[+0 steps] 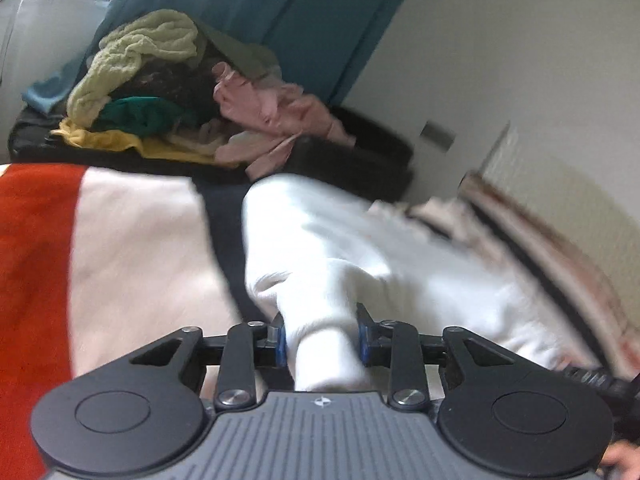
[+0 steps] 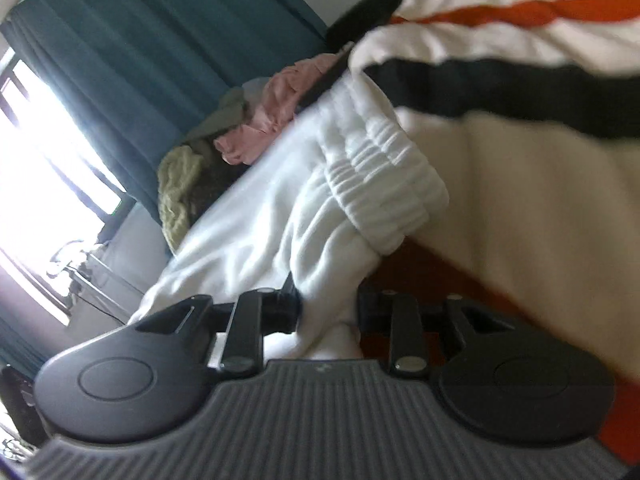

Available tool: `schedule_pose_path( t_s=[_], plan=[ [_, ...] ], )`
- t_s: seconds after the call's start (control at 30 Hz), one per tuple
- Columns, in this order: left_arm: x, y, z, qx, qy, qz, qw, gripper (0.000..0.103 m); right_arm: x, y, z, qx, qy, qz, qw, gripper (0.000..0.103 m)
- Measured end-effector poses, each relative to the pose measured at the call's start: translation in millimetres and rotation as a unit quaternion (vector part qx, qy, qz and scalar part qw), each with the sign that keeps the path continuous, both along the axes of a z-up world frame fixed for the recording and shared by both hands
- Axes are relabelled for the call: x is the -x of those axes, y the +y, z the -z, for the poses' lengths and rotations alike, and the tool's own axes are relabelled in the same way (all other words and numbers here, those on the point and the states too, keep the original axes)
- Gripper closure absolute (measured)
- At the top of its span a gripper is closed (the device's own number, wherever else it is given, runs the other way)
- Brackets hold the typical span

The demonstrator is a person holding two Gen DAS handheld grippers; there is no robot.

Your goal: Fold clothes

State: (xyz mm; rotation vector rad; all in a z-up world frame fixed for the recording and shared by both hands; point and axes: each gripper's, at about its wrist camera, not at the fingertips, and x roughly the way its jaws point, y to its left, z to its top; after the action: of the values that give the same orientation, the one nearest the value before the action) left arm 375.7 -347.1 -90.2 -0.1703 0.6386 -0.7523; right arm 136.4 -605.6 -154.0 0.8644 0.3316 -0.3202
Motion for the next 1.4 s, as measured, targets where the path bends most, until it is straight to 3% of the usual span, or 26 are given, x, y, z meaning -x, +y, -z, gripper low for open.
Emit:
schedule_pose_path(
  t_s=[0.13, 0.27, 0.47, 0.57, 0.77, 0.93, 1.03, 1.07, 1.13, 1.3, 1.4],
  plan=[
    [19, 1, -3, -0.051, -0.008, -0.026, 0.9984, 0.049, 2, 1, -10, -0.020, 0.060, 0.017, 0.998, 0.062],
    [54, 1, -34, -0.107, -0.040, -0.063, 0.9915, 0.039, 22, 9, -49, 0.003, 0.142, 0.043, 0.989, 0.062],
    [129, 12, -117, -0.121, -0.081, -0.064, 0.9873, 0.028, 79, 39, -124, 0.049, 0.107, 0.018, 0.993, 0.062],
    [172, 19, -159, -0.139, -0.096, -0.063, 0.9836, 0.028, 105, 57, -163, 0.085, 0.086, 0.005, 0.993, 0.063],
    [270, 55, -237, -0.124, -0.127, -0.066, 0.9818, 0.023, 167, 106, -232, 0.136, 0.049, -0.023, 0.989, 0.063],
    [351, 86, -283, -0.114, -0.154, -0.055, 0.9800, 0.017, 214, 150, -263, 0.173, 0.023, -0.067, 0.982, 0.063],
    [394, 105, -295, -0.108, -0.167, -0.060, 0.9782, 0.004, 241, 175, -270, 0.186, 0.013, -0.098, 0.978, 0.061],
    [408, 113, -298, -0.099, -0.171, -0.067, 0.9780, 0.001, 248, 182, -270, 0.191, 0.009, -0.106, 0.976, 0.055],
    [433, 127, -300, -0.084, -0.176, -0.074, 0.9780, 0.000, 260, 196, -271, 0.210, 0.002, -0.110, 0.972, 0.014],
    [471, 151, -294, -0.072, -0.187, -0.092, 0.9754, 0.000, 284, 233, -267, 0.285, -0.017, -0.104, 0.953, 0.011],
    [481, 161, -287, -0.068, -0.195, -0.104, 0.9729, 0.000, 291, 243, -255, 0.284, -0.035, -0.090, 0.954, 0.011]
  ],
)
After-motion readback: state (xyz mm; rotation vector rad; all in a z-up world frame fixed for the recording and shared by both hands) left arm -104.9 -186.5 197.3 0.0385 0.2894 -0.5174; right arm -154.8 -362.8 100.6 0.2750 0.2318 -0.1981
